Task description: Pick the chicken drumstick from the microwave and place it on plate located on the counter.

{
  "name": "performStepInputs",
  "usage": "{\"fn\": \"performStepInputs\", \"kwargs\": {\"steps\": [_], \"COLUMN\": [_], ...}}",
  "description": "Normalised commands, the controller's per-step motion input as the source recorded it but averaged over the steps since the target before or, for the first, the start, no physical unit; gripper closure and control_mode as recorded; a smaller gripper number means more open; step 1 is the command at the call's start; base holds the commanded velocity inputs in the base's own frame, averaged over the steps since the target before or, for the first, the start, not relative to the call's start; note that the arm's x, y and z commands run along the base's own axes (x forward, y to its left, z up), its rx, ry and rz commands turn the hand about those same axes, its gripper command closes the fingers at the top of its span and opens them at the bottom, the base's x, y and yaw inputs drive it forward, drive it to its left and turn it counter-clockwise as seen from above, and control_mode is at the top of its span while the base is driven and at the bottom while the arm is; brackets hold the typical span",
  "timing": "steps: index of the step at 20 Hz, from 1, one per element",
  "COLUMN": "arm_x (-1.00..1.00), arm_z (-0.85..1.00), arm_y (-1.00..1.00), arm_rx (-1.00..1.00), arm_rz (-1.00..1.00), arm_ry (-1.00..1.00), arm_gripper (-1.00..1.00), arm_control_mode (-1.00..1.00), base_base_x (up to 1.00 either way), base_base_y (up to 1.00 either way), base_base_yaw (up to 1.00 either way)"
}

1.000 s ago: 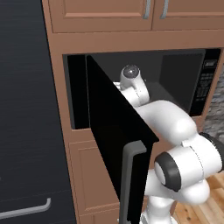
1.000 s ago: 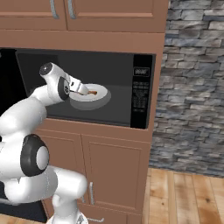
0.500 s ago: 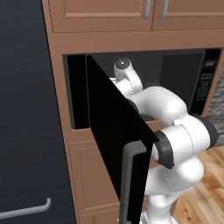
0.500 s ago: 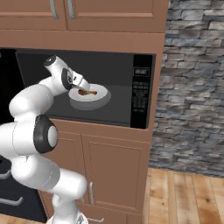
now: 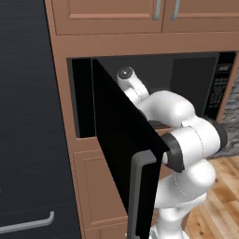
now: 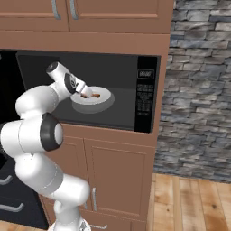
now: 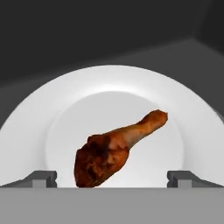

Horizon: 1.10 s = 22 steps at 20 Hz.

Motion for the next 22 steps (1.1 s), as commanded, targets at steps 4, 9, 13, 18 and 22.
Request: {"fn": "performStepInputs", "kwargs": {"steps": [4, 9, 13, 18, 22], "arm_x": [0.18, 0.22, 0.17, 0.01, 0.00], "arm_z": [-0.07, 0.00, 0.00, -0.18, -0.13], "arm_y": [0.00, 0.00, 0.00, 0.00, 0.00], "arm_rx": [0.00, 0.00, 0.00, 0.00, 0.00], "arm_rz": [-0.04, -0.06, -0.03, 0.00, 0.00], "arm_ry": [0.00, 0.00, 0.00, 0.00, 0.00], "arm_gripper": [-1.00, -1.00, -1.00, -1.00, 1.00], "arm_control_mode": [-1.00, -1.00, -1.00, -1.00, -1.00], "base_base_x": [0.00, 0.00, 0.00, 0.00, 0.00], "base_base_y": [0.00, 0.00, 0.00, 0.00, 0.00], "base_base_yaw": [0.00, 0.00, 0.00, 0.00, 0.00]}}
